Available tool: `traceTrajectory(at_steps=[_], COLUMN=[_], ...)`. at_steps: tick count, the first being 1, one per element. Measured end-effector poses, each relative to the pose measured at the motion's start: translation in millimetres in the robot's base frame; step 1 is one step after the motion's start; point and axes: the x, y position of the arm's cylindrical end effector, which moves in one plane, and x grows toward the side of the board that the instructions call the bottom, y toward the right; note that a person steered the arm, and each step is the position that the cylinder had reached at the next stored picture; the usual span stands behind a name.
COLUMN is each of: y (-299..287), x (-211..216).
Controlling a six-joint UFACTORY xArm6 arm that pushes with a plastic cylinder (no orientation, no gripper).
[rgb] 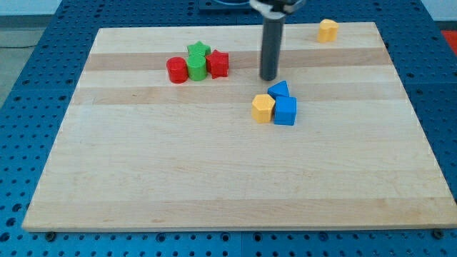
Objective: Place the yellow hexagon horizontally to the right of the red star
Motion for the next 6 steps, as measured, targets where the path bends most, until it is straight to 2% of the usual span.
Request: traceTrajectory(at_steps=[1, 3, 4, 6], y=[-36.8, -43.4, -8.4, 8.6], x=[33.6, 111.1, 114.6, 72.7])
